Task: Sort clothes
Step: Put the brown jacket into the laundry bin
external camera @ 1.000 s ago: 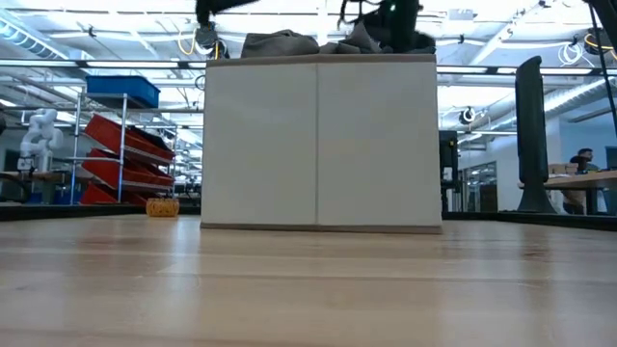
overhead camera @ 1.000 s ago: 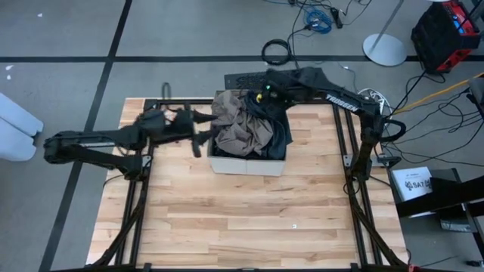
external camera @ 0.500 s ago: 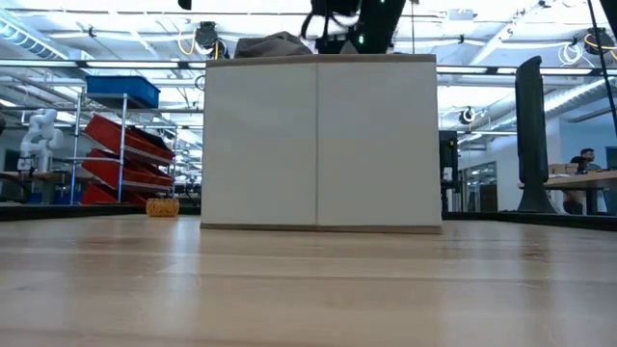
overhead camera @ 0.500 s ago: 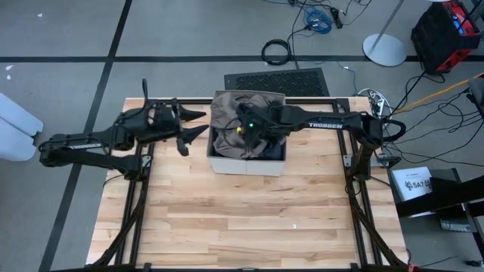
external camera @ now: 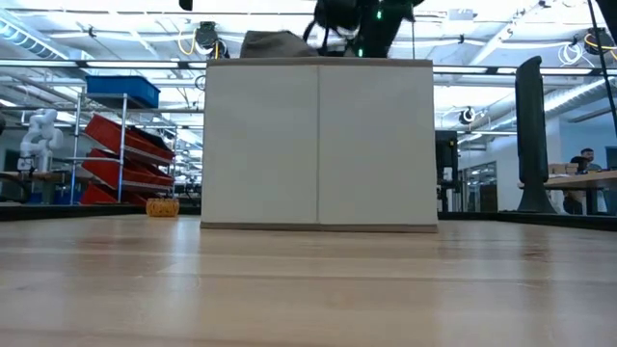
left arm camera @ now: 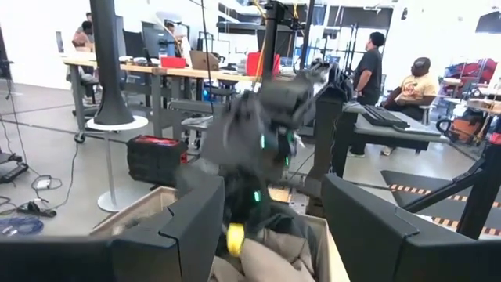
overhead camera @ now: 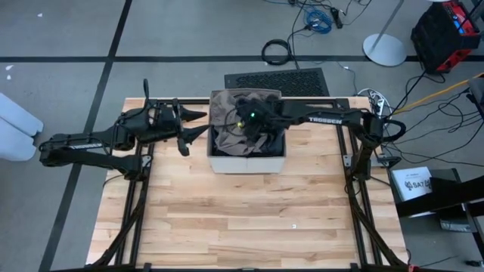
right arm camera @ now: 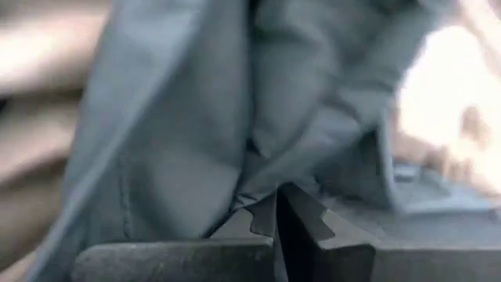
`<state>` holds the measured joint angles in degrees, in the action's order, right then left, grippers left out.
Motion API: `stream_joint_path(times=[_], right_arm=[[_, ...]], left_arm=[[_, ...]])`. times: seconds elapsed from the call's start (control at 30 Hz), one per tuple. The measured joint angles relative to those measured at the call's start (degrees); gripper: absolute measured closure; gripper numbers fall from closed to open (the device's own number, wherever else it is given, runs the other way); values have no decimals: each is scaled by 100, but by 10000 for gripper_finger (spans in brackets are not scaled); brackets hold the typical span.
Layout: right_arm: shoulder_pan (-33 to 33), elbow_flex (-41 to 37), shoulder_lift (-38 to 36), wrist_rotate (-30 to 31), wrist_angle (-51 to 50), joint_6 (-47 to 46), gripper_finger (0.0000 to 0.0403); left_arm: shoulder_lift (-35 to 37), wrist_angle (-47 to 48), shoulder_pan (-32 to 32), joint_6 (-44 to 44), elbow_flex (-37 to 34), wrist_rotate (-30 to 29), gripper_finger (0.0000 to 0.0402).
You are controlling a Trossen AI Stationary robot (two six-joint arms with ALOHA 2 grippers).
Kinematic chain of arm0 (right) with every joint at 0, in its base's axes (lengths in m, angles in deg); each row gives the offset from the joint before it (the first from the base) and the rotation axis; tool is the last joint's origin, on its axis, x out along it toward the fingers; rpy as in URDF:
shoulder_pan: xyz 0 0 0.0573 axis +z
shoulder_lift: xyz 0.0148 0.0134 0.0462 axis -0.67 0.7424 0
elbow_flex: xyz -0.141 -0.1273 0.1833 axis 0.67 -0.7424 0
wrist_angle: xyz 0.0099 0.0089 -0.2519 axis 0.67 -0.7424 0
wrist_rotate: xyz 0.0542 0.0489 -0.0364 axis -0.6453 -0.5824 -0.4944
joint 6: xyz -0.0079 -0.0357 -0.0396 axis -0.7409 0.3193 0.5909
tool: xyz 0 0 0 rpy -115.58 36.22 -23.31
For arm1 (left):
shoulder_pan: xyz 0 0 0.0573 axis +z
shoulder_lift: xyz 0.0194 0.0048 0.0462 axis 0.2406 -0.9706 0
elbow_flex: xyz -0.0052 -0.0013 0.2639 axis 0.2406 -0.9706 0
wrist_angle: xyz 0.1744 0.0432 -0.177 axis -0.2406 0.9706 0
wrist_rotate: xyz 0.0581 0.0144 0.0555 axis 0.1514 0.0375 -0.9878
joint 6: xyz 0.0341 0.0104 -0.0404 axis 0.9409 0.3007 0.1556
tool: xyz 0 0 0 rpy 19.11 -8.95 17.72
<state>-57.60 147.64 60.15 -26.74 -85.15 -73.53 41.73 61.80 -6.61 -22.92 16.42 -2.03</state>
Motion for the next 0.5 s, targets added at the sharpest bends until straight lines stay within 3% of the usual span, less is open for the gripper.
stream_joint_path(times=[0.27,0.4,0.5], right_arm=[[71,1357,-60,6,-1149,-54,397],[60,1936,-64,77,-1593,-110,368],[62,2350,-64,467,-1948,-112,335]], left_arm=[[0,3,0,-61,0,0,178],[0,3,0,-85,0,0,178],[0,3,0,-92,0,0,178]])
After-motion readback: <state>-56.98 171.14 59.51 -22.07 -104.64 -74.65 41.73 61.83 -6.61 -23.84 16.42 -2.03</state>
